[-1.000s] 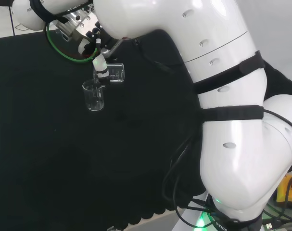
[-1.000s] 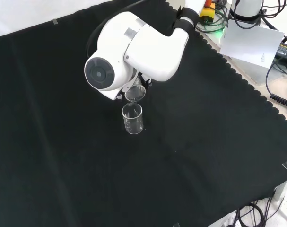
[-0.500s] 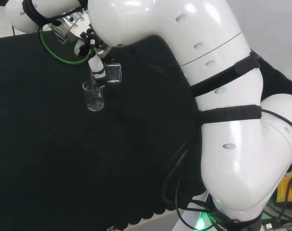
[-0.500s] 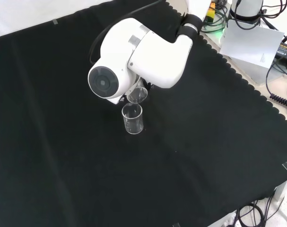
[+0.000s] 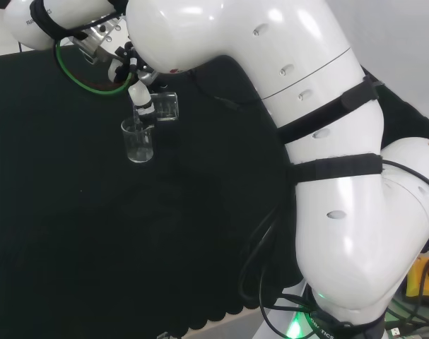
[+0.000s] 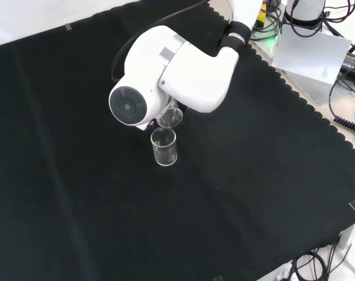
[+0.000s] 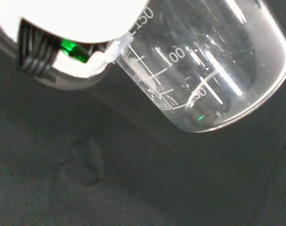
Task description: Pour the water from the handheld beaker into the one on the table.
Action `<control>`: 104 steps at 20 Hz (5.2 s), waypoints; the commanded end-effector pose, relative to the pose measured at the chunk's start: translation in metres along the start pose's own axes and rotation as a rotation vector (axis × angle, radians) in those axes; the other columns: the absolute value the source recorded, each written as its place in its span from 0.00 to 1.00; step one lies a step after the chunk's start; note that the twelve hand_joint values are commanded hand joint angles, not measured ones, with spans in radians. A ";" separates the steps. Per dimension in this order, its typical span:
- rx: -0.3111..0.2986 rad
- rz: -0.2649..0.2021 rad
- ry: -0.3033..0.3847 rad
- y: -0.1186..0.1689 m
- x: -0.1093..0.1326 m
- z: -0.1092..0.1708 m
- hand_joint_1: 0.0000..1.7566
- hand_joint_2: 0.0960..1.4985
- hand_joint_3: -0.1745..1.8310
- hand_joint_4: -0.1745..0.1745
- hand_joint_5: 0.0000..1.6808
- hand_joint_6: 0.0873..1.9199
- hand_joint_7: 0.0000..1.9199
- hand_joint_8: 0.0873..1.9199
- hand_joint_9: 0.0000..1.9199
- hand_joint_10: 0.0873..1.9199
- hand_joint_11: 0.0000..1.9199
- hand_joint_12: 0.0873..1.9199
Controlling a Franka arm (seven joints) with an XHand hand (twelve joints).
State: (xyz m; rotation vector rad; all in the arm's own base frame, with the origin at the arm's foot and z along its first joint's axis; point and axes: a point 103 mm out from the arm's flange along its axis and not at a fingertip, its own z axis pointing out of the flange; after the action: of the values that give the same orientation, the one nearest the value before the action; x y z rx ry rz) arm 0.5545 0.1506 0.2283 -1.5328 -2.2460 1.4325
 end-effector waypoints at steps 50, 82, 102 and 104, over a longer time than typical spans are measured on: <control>0.064 0.057 -0.087 -0.006 0.003 -0.014 0.74 0.31 0.53 0.41 0.72 0.41 0.72 0.32 0.74 0.18 0.61 0.42; 0.055 0.046 -0.091 -0.008 0.007 -0.019 0.74 0.31 0.53 0.41 0.71 0.41 0.72 0.32 0.74 0.19 0.61 0.42; -0.068 -0.008 0.029 -0.014 -0.007 -0.009 0.74 0.31 0.53 0.41 0.71 0.41 0.72 0.32 0.73 0.19 0.61 0.42; -0.080 -0.015 0.047 -0.014 -0.010 -0.007 0.74 0.31 0.53 0.42 0.71 0.41 0.72 0.32 0.73 0.19 0.61 0.42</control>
State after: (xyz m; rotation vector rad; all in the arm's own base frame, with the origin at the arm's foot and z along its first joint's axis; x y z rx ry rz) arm 0.5518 0.1550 0.2444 -1.5418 -2.2773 1.4219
